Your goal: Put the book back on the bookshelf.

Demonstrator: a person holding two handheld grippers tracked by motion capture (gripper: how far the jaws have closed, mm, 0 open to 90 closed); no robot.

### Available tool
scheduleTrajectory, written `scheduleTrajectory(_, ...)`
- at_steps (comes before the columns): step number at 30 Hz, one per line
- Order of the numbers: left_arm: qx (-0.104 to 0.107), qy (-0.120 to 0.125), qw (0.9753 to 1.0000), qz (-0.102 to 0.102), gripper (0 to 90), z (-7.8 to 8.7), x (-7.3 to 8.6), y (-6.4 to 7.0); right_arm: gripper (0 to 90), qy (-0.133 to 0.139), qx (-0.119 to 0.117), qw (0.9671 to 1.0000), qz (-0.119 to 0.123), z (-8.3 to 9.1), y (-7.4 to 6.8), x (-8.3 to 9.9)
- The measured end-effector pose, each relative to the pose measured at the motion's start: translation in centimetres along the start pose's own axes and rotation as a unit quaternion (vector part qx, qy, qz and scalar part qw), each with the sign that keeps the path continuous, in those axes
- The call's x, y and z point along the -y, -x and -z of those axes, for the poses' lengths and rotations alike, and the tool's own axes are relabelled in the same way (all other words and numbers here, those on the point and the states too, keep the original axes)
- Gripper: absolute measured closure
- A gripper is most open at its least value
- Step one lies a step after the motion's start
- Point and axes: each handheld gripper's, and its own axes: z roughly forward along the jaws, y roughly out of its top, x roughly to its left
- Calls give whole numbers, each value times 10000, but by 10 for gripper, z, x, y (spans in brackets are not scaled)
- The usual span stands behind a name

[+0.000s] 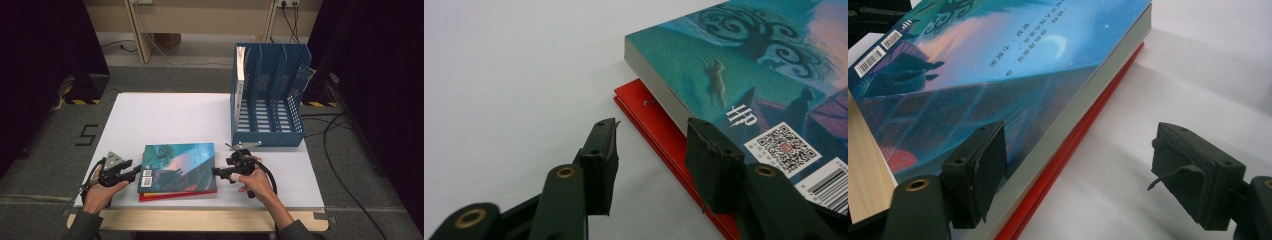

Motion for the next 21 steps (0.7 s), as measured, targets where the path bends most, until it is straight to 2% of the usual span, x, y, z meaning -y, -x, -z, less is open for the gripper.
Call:
scheduleTrajectory(4, 26, 16, 10000, 15, 597, 1, -1, 1, 228, 10, -5, 10000, -46, 0, 2, 0)
scheduleTrajectory(8, 196, 133, 9994, 233, 629, 4, -2, 0, 230, 17, -46, 9999, -119, 0, 4, -1)
scheduleTrajectory(16, 254, 107, 9993, 244, 630, 6, -3, 1, 239, 53, -152, 9997, -196, 1, 7, -1)
scheduleTrajectory(21, 305, 51, 9993, 217, 677, 7, -3, 3, 240, 57, -264, 9994, -236, -1, 6, -1)
